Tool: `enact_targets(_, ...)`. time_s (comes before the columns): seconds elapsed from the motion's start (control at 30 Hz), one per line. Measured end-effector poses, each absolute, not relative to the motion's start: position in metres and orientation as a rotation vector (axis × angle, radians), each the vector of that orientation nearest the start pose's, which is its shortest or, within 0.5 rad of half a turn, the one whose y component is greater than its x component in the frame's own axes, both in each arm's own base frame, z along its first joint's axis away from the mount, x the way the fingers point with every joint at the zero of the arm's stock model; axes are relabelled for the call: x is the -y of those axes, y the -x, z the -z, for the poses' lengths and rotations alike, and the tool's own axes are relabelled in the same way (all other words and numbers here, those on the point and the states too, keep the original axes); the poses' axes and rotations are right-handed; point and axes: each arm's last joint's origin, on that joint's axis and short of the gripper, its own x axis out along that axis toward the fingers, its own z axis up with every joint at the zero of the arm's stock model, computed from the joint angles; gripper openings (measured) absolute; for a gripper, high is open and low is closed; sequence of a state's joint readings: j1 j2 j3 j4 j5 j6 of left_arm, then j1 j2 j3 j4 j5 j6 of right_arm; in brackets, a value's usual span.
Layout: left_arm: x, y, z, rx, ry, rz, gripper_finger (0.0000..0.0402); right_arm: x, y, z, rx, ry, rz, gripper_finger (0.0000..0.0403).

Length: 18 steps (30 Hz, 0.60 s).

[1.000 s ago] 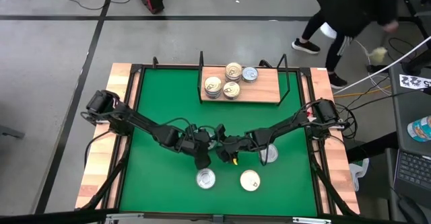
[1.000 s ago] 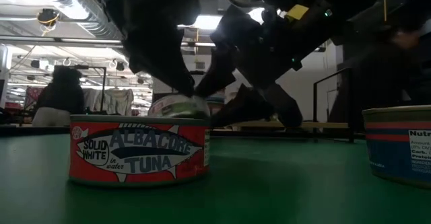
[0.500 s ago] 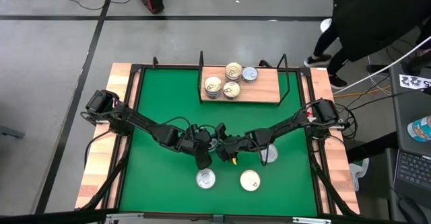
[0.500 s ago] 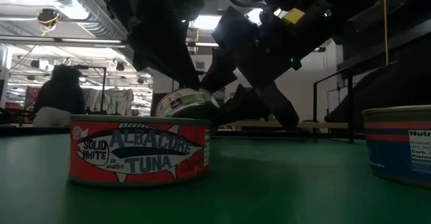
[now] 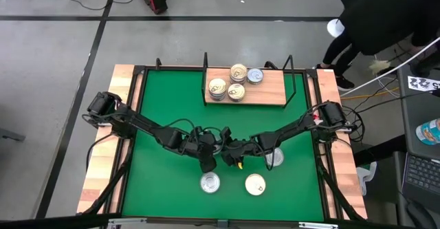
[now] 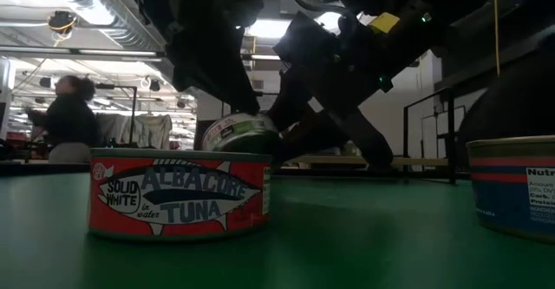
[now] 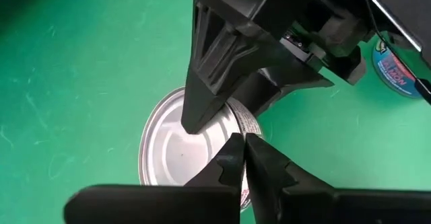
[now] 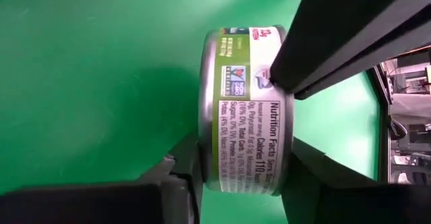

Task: Stack canned seafood by type on shelf
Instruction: Put the green tuna can on the shelf aligned with the blue tuna can

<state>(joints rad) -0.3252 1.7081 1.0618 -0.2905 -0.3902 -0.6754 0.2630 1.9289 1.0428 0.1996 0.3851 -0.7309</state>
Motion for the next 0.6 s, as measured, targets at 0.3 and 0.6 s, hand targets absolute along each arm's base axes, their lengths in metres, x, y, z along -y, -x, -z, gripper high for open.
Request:
enact_targets(0.3,0.100,-0.326,-0.205,-0.783,0.273,-0.257,0.0092,-0.087,-0.368,-0.152,-0.725,0.849,-0.090,0.0140)
enact_targets(0.6,0.092,-0.297,-0.257,-0.717,0.294,-0.186,0.0115,-0.078,-0.337,-0.190,-0.858,0.755,-0.038,0.0134)
